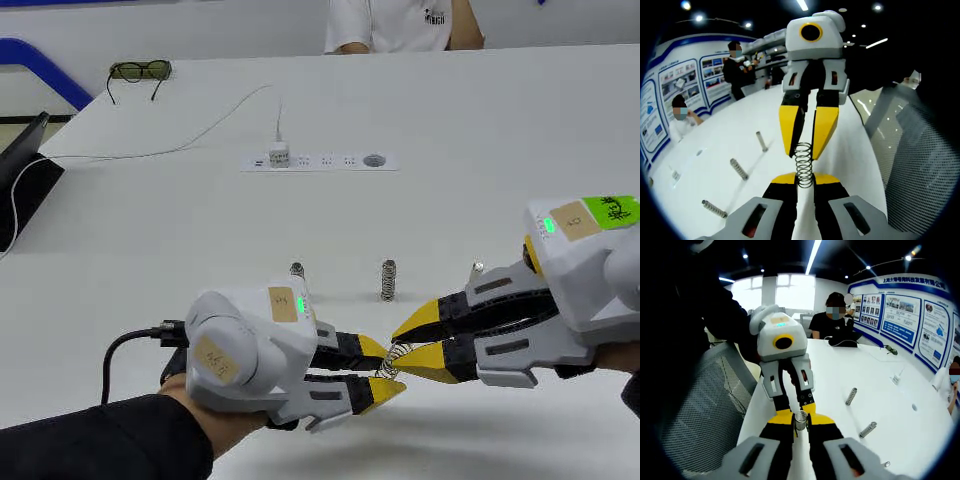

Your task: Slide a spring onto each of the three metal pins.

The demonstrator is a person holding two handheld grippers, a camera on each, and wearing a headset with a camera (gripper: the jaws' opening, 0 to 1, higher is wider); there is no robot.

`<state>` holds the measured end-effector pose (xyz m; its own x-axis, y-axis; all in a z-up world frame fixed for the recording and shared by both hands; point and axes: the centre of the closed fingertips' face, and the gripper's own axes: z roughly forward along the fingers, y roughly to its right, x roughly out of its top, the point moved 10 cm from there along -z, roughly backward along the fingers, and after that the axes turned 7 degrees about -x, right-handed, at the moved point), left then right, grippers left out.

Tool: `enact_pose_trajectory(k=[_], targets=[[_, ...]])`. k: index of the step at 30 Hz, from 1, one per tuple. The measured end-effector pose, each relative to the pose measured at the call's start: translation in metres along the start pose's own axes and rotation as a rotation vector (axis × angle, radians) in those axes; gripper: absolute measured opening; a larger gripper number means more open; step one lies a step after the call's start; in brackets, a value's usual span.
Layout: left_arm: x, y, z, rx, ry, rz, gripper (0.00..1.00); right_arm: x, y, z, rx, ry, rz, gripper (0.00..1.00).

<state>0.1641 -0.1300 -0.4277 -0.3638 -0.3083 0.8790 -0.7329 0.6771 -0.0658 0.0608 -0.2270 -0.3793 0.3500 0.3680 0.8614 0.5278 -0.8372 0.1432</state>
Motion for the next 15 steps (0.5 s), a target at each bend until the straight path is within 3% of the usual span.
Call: enact_pose_trajectory(k=[15], targets=[[0.0056,0.0007,-0.0013,0.003,0.059,-0.033,0.11,-0.0008,0.0001,0.0018,-0.014,0.006,0.019,0.12]])
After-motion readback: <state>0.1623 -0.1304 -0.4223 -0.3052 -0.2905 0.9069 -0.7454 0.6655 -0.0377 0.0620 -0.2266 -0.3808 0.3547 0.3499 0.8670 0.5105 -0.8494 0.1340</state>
